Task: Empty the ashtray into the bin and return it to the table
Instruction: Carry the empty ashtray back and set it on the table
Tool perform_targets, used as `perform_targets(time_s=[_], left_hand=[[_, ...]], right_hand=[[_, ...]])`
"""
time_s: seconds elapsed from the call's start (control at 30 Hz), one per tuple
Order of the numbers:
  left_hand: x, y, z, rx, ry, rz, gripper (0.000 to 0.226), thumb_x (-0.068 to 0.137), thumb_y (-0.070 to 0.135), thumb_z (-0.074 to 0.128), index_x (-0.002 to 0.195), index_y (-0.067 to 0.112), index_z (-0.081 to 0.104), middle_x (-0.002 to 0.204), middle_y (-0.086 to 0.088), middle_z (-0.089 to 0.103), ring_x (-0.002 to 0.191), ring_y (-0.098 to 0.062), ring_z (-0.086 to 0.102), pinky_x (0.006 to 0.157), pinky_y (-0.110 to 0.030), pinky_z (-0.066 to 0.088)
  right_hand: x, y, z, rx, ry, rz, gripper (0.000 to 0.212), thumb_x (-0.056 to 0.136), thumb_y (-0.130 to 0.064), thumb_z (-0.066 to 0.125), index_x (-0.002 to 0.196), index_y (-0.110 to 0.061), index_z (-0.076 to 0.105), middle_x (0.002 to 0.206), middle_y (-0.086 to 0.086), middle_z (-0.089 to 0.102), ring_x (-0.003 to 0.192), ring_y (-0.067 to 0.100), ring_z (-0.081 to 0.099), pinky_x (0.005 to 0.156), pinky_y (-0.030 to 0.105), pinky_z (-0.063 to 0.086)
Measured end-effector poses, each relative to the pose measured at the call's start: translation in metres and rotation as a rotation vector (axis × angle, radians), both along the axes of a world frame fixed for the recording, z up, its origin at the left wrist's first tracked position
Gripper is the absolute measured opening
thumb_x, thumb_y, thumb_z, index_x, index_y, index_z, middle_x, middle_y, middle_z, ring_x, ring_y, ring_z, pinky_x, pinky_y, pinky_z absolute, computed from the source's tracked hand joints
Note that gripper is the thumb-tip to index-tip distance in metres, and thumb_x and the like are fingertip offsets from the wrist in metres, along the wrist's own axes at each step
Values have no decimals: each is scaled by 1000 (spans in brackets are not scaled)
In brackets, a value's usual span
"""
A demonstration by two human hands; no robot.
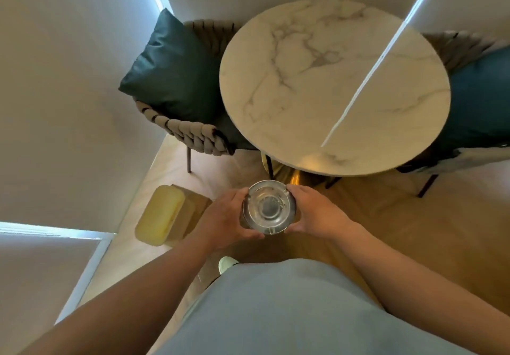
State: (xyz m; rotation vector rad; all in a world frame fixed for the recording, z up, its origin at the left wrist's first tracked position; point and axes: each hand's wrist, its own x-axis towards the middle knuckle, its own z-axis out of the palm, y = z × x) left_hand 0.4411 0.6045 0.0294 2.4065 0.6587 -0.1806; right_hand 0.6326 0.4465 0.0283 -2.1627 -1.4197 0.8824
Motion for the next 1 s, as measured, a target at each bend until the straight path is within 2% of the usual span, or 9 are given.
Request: perform_targets(time_s=[0.1,0.23,0.37,0.47,0.57,0.77,0.9,1.0], left_hand=[[40,-40,2,-19,2,-67,108,61,69,79,147,25,31,145,1,46,131,-16,43,110,-39,42],[82,-88,2,-7,-27,-108,106,61,70,79,147,28,33,146,6,47,131,-12,42,111,-35,41],[114,-119,1,11,-20,-156,108,61,70,79,148,25,32,147,4,46,134,-13,41,111,-32,36],[134,-130,0,16,18,-190,112,59,71,78,149,25,30,148,3,44,135,-15,41,114,-36,36],[148,-130,-2,26,29,-213,114,58,74,77,149,25,29,148,2,45,135,-16,41,114,-40,38],[168,-111,-6,-4,-8,-201,112,52,74,78,144,29,35,142,8,49,130,-11,44,109,-34,42],[189,-81,-13,-34,-33,-188,107,49,78,73,138,33,35,135,9,52,123,-8,46,101,-26,42],[209,-54,-20,-34,-35,-206,106,52,75,77,139,34,35,136,8,52,122,-7,45,98,-23,38]], right_hand=[[30,-52,1,-16,-5,-65,82,57,-47,89,126,-37,45,123,-11,57,115,8,50,93,30,47],[63,-107,3,-48,-18,-120,78,58,-46,90,122,-36,47,121,-13,57,111,7,51,94,34,49],[88,-144,7,-46,-24,-146,77,59,-44,90,123,-34,47,119,-11,57,110,8,50,94,35,49],[101,-160,9,-40,-18,-172,76,59,-44,90,121,-34,48,115,-12,57,106,8,52,92,35,50],[111,-164,9,-36,-8,-186,76,58,-47,89,121,-35,47,114,-12,57,105,8,52,91,34,50],[131,-147,5,-62,6,-197,76,55,-52,87,116,-41,43,112,-14,56,101,7,51,86,29,48],[151,-118,1,-75,9,-214,78,55,-50,87,119,-35,46,115,-12,56,103,10,51,87,31,48],[170,-93,-1,-93,-1,-224,85,56,-51,86,127,-32,43,124,-7,56,110,12,51,91,34,49]])
